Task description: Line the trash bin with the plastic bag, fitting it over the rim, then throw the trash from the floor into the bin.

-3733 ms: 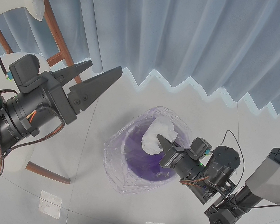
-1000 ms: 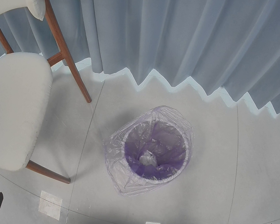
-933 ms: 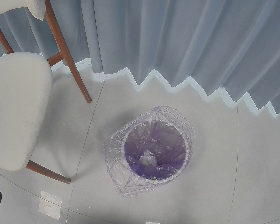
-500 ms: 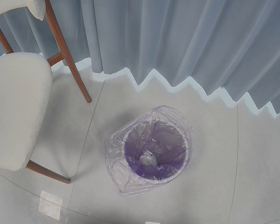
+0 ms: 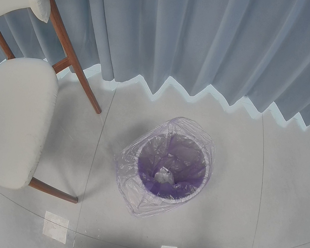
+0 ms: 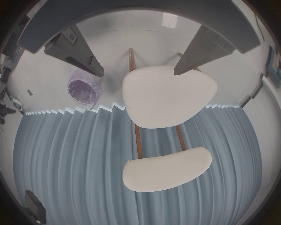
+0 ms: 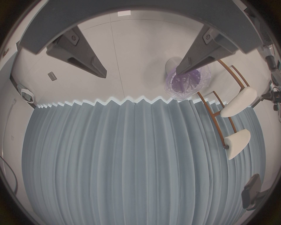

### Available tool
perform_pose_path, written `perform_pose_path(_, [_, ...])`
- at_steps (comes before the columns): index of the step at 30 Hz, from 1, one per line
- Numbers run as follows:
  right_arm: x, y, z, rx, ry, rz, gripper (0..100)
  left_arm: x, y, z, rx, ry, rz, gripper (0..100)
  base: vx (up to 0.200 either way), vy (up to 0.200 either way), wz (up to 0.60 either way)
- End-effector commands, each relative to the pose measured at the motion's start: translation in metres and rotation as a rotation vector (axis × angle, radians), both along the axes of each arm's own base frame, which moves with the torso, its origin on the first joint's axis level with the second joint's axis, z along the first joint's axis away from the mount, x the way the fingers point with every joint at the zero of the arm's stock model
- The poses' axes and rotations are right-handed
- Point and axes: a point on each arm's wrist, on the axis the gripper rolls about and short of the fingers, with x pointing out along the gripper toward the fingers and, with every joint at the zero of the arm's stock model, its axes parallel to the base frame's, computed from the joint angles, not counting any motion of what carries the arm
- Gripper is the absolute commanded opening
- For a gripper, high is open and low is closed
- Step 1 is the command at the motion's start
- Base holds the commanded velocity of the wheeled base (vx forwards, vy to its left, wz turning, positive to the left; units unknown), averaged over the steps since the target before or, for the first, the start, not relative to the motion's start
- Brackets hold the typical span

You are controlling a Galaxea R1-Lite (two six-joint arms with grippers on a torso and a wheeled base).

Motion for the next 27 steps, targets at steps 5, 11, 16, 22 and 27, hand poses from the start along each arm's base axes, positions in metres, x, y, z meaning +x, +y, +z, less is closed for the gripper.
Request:
perform_pose_path(5, [0.0006,-0.0001,-0.0050,0.000,0.007,-0.005,100,0.0015,0.0012,-0.0087,-0.051,0.061,0.042,100,0.000,0.000,0.00])
perform_pose_path(11, [0.0006,-0.0001,-0.0050,-0.006,0.007,-0.003,100,0.0013,0.0017,-0.0102,-0.065,0.076,0.034,100,0.000,0.000,0.00])
perform_pose_path(16, [0.0006,0.0000,-0.0050,-0.004,0.007,0.001,100,0.0013,0.0017,-0.0101,-0.067,0.075,0.036,100,0.000,0.000,0.00])
perform_pose_path(22, [0.0006,0.0003,-0.0050,-0.015,0.007,0.018,100,0.0013,0.0017,-0.0101,-0.067,0.075,0.036,100,0.000,0.000,0.00])
perform_pose_path(27, [0.0006,0.0004,-0.0050,-0.015,0.007,0.020,100,0.0012,0.0017,-0.0101,-0.065,0.078,0.036,100,0.000,0.000,0.00])
